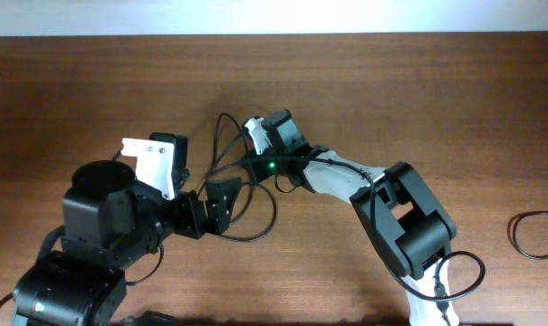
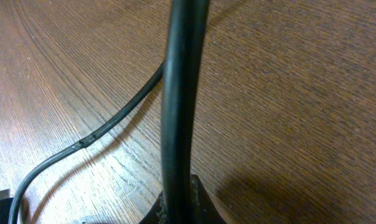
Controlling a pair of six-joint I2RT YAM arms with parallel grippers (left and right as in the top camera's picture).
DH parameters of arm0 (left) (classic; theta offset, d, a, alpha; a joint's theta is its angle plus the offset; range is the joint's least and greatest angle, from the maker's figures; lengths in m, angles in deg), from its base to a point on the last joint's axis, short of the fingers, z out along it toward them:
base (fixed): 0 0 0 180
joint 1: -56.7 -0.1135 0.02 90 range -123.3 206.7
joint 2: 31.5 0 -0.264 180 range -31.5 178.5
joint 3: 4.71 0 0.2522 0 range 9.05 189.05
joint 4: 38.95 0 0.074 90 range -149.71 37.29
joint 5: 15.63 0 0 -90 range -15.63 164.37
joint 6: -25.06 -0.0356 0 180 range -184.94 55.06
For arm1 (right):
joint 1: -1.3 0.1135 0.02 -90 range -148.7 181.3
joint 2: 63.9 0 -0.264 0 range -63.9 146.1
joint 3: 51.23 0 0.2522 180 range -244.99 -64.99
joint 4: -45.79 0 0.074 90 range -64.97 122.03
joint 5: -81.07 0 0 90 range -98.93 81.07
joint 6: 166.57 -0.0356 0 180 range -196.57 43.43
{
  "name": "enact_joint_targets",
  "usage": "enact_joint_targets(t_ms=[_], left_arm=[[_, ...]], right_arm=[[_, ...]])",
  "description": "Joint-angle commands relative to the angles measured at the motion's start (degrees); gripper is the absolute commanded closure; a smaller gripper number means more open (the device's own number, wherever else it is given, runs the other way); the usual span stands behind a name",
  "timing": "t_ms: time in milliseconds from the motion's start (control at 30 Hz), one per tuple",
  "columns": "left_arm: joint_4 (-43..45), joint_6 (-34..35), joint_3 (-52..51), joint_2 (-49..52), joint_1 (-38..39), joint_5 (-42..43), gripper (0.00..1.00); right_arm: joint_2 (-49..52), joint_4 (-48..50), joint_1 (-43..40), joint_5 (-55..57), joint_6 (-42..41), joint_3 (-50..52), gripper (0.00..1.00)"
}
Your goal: Untangle cables
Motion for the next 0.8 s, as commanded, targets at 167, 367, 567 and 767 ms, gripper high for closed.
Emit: enact_joint_targets(t_ms=[167, 367, 567, 767], left_arm=[[0.07, -1.29, 0.33, -0.28, 0.20, -0.02, 0.01], [-0.57, -1.27, 0.33, -0.28, 0.20, 0.02, 0.01], [-1.62, -1.31, 0.33, -0.31, 0.20, -0.04, 0.01], [-1.60, -1.29, 0.33, -0.28, 0.20, -0.02, 0.01]], right_arm=[[-6.95, -8.31, -1.05, -5.31, 2.34, -12.72, 0.96], [-13.33, -25.09, -9.60, -2.91, 2.54, -27.08, 0.96], [-18.38, -35.93, -30.08, -2.10, 2.54, -30.18, 0.96], [-19.87, -46.40, -58.58, -2.29, 9.25, -30.18, 0.96]])
